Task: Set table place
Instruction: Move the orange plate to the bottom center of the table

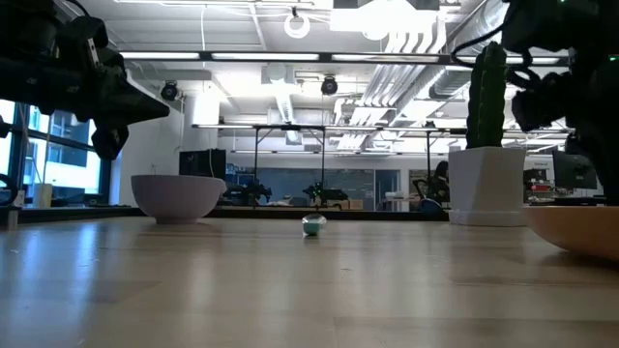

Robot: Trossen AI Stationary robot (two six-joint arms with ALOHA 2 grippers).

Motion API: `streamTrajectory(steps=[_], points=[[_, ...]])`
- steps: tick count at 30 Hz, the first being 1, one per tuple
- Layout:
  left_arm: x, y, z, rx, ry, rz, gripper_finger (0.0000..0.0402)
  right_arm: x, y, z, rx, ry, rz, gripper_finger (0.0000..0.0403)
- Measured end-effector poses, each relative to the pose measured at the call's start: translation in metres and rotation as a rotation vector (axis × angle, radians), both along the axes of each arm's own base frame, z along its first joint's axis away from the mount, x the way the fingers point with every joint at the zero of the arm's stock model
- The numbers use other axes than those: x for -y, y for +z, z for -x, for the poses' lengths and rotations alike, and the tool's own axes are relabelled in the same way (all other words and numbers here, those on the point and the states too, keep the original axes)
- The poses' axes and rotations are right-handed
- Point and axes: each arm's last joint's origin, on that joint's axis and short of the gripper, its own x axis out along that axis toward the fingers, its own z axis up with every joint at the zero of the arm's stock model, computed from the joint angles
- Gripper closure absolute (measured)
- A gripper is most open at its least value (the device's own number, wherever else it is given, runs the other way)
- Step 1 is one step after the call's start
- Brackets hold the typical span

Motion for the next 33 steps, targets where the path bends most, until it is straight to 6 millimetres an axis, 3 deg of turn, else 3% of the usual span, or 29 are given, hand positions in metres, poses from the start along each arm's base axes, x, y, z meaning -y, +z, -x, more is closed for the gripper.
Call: streamTrajectory(steps=[11, 33], points=[[0.0, 0.0, 0.0, 0.004, 0.002, 0.01, 0.0402, 0.002, -0.003, -0.002, 0.008, 0.075, 0.069, 0.0274], [0.0, 0.0, 0.0, 0.007, 0.003, 0.02, 0.0402, 0.002, -0.039, -0.032, -0.06, 0.16, 0.035, 0.0286]])
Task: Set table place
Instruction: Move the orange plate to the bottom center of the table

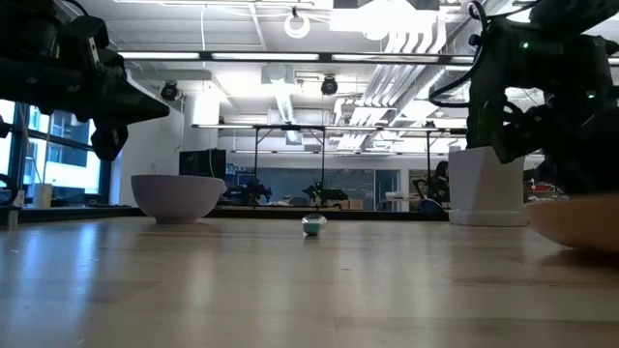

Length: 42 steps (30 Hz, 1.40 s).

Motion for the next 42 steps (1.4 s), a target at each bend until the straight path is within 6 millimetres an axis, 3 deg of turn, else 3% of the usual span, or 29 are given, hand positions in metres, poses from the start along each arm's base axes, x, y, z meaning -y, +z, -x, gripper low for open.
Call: streamTrajectory(steps=[5, 7, 21, 27, 33, 42], points=[[0.0, 0.0, 0.0, 0.0, 0.0, 0.0, 0.0402, 0.0, -0.004, -0.011, 0.049, -0.047, -0.041, 0.0375], [0.0, 0.0, 0.0, -0.001, 0.0, -0.001, 0.0402, 0.0, -0.003, -0.016, 0.093, -0.08, -0.054, 0.0391], [0.0, 0.0, 0.0, -0.005, -0.002, -0.013, 0.0401, 0.019, 0.006, -0.043, 0.347, -0.311, 0.028, 0.0402], [0.0, 0.0, 0.0, -0.007, -0.003, -0.017, 0.0401, 0.022, 0.017, -0.052, 0.386, -0.292, 0.048, 0.0403], [0.0, 0.0, 0.0, -0.009, -0.004, -0.025, 0.0401, 0.02, 0.008, -0.06, 0.336, -0.281, 0.025, 0.0403], [0.0, 0.0, 0.0, -0.01, -0.004, -0.027, 0.0401, 0.014, 0.011, -0.101, 0.368, -0.199, 0.009, 0.0403]])
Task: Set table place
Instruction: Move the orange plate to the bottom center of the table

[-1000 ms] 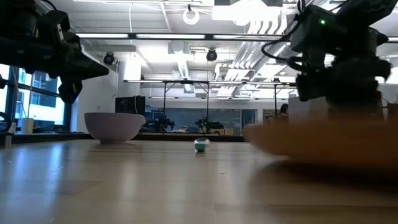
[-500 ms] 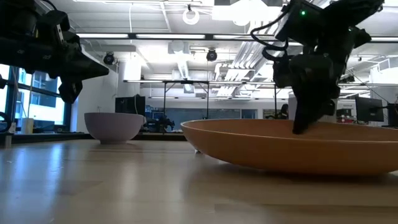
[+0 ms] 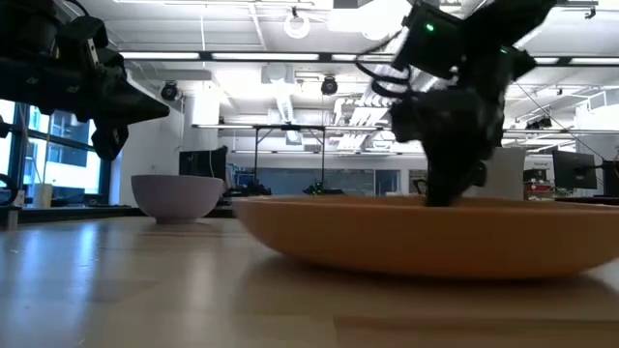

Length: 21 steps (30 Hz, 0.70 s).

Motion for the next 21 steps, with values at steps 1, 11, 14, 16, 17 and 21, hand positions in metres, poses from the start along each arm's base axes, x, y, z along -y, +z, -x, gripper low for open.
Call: streamTrajectory(steps=[1, 11, 14, 16, 17, 21], points=[[0.0, 0.0, 0.0, 0.0, 0.0, 0.0, 0.0401, -0.001, 0.002, -0.005, 0.012, 0.009, 0.004, 0.0403], [0.0, 0.0, 0.0, -0.003, -0.002, -0.008, 0.0401, -0.013, -0.002, -0.044, 0.008, 0.083, -0.023, 0.0403], [0.0, 0.0, 0.0, -0.003, -0.002, -0.008, 0.0401, -0.017, -0.008, -0.051, -0.008, 0.098, -0.038, 0.0403], [0.0, 0.0, 0.0, -0.003, -0.004, -0.007, 0.0401, -0.017, -0.008, -0.057, -0.002, 0.102, -0.039, 0.0403], [0.0, 0.0, 0.0, -0.003, -0.005, -0.007, 0.0401, -0.018, -0.008, -0.059, 0.0, 0.102, -0.038, 0.0403], [0.0, 0.0, 0.0, -0.003, -0.005, -0.008, 0.0401, -0.015, -0.003, -0.067, 0.024, 0.093, -0.007, 0.0403]])
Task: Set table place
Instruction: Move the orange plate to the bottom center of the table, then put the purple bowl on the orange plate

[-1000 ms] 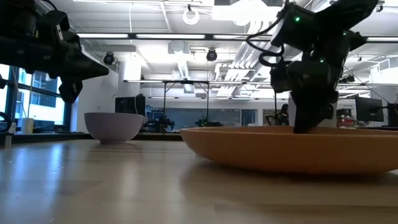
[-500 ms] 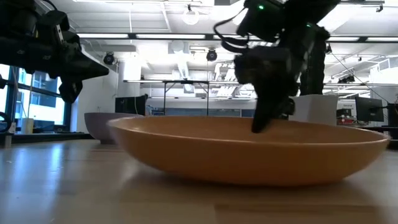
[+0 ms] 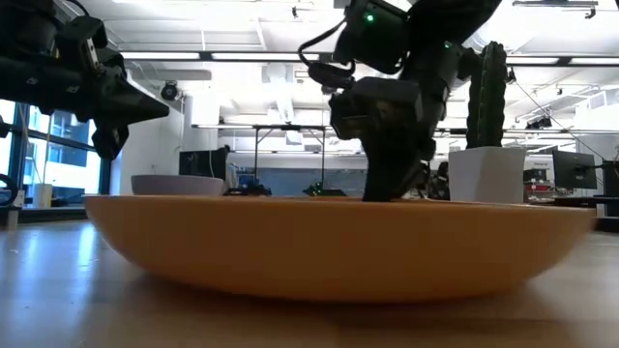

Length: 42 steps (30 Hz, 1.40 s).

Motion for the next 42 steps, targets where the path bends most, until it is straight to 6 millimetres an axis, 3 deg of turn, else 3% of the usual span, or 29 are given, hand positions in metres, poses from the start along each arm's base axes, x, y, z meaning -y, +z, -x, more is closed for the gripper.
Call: streamTrajectory(steps=[11, 22, 25, 29, 35, 39, 42], points=[[0.0, 0.0, 0.0, -0.001, -0.014, 0.0, 0.0401, 0.014, 0.001, -0.001, -0.007, 0.0, 0.029, 0.04], [0.001, 0.001, 0.001, -0.038, -0.018, -0.011, 0.0402, 0.013, 0.007, -0.005, 0.015, 0.013, 0.024, 0.0349], [0.001, 0.015, 0.004, -0.076, -0.021, 0.0, 0.0401, 0.013, 0.014, -0.01, 0.038, 0.025, 0.029, 0.0337], [0.003, 0.05, 0.011, -0.115, -0.02, -0.055, 0.0401, 0.013, 0.029, -0.017, 0.039, 0.059, 0.067, 0.0331], [0.002, 0.095, 0.02, -0.33, 0.059, -0.124, 0.0401, 0.019, 0.038, -0.015, -0.036, 0.064, 0.129, 0.0331], [-0.002, 0.109, 0.007, -0.508, 0.051, -0.123, 0.0401, 0.023, 0.046, -0.019, -0.027, 0.054, 0.134, 0.0331], [-0.009, 0.109, -0.02, -0.669, 0.023, -0.11, 0.0401, 0.024, 0.054, -0.023, -0.006, 0.056, 0.139, 0.0331]])
